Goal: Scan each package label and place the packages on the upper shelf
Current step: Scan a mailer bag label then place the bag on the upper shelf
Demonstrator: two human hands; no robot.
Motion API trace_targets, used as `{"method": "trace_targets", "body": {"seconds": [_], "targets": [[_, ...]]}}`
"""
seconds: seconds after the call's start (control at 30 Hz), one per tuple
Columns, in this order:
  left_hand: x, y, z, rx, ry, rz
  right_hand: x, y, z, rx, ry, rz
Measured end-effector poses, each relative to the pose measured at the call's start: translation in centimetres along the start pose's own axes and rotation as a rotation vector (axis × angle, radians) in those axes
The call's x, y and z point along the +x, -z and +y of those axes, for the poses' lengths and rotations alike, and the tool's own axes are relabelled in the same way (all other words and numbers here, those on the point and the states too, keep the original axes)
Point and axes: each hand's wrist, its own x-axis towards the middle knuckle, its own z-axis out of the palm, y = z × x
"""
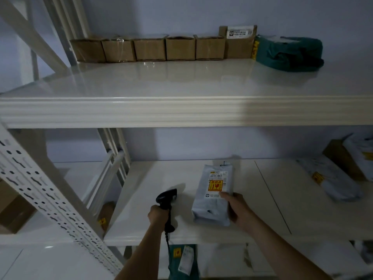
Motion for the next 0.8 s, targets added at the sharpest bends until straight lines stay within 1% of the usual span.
{"method": "trace_targets", "body": {"seconds": [0.03,0.1,0.13,0.17,0.2,0.23,0.27,0.33,0.37,0.43,0.57,0.67,0.73,0.8], "targets": [[-0.2,0.0,0.5,0.055,-0.001,0.015,-0.2,0.0,-0.2,-0.003,0.014,-0.007],[-0.9,-0.1,1.8,0.084,-0.034,0.088,-0.8,-0.2,-0.7,-0.032,0.055,-0.032],[-1.3,-0.2,2.7,0.085,-0.105,0.125,-1.2,-0.2,-1.0,-0.053,0.078,-0.023],[-1.8,-0.3,3.7,0.086,-0.209,0.113,-1.7,-0.4,-1.3,-0.076,0.102,0.004],[-2.5,-0.8,4.7,0.081,-0.317,0.041,-2.2,-0.5,-1.7,-0.093,0.127,0.034],[-3.6,-1.3,5.9,0.028,-0.402,-0.064,-2.7,-0.6,-2.1,-0.097,0.144,0.070],[-5.2,-1.7,7.0,-0.079,-0.430,-0.204,-3.4,-0.7,-2.5,-0.092,0.155,0.113],[-8.9,-2.6,8.7,-0.333,-0.380,-0.479,-4.9,-0.9,-3.5,-0.053,0.189,0.185],[-10.5,-3.0,9.3,-0.419,-0.372,-0.556,-5.8,-1.0,-4.2,-0.034,0.220,0.199],[-13.0,-3.5,10.3,-0.449,-0.421,-0.575,-7.6,-0.8,-5.9,-0.048,0.281,0.196],[-17.3,-3.4,11.7,-0.475,-0.493,-0.588,-12.1,0.5,-8.9,-0.077,0.319,0.225],[-22.0,-3.1,12.9,-0.511,-0.550,-0.587,-15.9,2.3,-11.4,-0.110,0.371,0.245],[-25.3,-3.1,13.8,-0.511,-0.591,-0.568,-18.7,3.7,-13.2,-0.113,0.377,0.244],[-28.9,-3.6,14.8,-0.457,-0.619,-0.534,-21.7,5.5,-14.7,-0.108,0.390,0.237]]}}
